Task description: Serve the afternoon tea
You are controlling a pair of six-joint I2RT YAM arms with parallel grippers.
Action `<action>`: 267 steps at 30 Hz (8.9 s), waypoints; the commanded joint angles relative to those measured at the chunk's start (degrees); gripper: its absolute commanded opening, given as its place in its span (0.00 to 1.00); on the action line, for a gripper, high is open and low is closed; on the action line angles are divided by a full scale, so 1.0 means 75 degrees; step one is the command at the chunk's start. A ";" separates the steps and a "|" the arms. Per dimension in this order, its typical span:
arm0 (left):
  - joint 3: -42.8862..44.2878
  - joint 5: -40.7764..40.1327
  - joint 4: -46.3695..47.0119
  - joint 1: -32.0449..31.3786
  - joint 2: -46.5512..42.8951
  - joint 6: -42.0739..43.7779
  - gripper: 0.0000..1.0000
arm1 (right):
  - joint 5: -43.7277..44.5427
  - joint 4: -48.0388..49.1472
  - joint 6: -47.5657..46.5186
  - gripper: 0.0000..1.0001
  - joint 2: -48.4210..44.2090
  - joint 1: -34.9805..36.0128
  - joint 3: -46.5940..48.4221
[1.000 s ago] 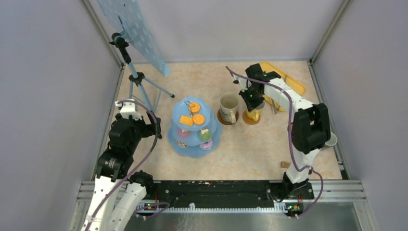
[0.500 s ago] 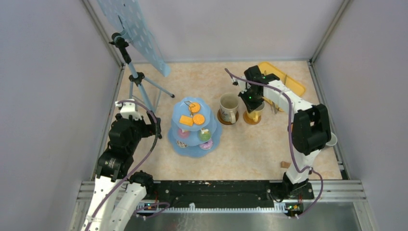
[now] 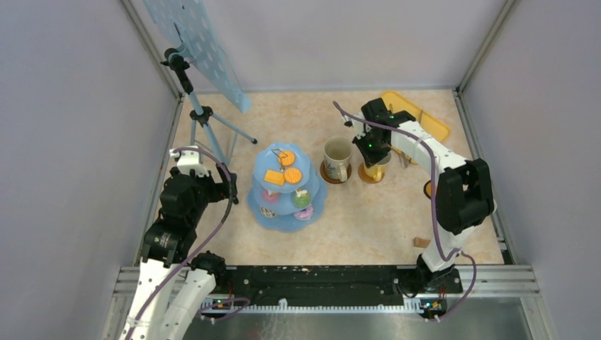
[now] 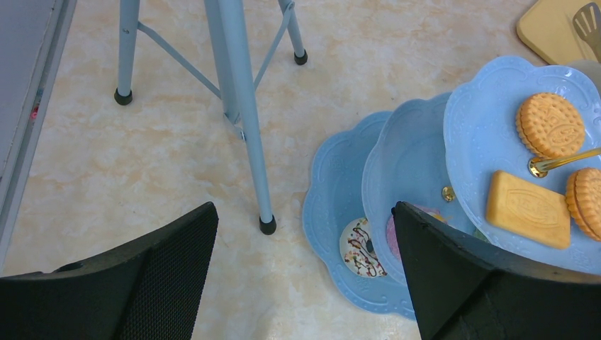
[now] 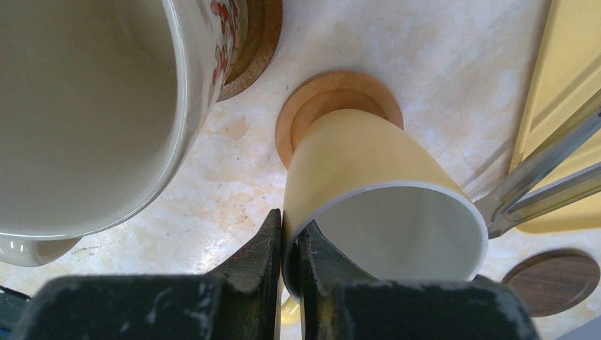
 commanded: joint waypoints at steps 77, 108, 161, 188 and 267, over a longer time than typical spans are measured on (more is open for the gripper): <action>0.0048 -0.0008 0.0293 -0.0364 -0.0033 0.0007 0.99 | 0.2262 0.4231 0.6302 0.97 -0.5169 -0.3730 -0.5900; 0.0090 -0.0315 0.0222 -0.1009 -0.0101 -0.0055 0.99 | 0.2422 0.4378 0.6087 0.88 -0.1318 -0.4453 -0.4906; 0.0043 -0.0051 0.0293 -0.0532 0.0003 0.0015 0.99 | -0.0883 0.4029 0.6657 0.63 -0.3648 -0.1654 -0.7172; 0.0058 -0.0027 0.0290 -0.0491 0.0047 0.0015 0.99 | -0.1740 0.6117 0.9401 0.30 -0.3617 -0.1127 -0.8063; 0.0120 0.0053 0.0229 -0.0845 0.0465 -0.0031 0.99 | 0.2998 0.2869 0.8700 0.37 -0.3235 -0.7339 -0.4788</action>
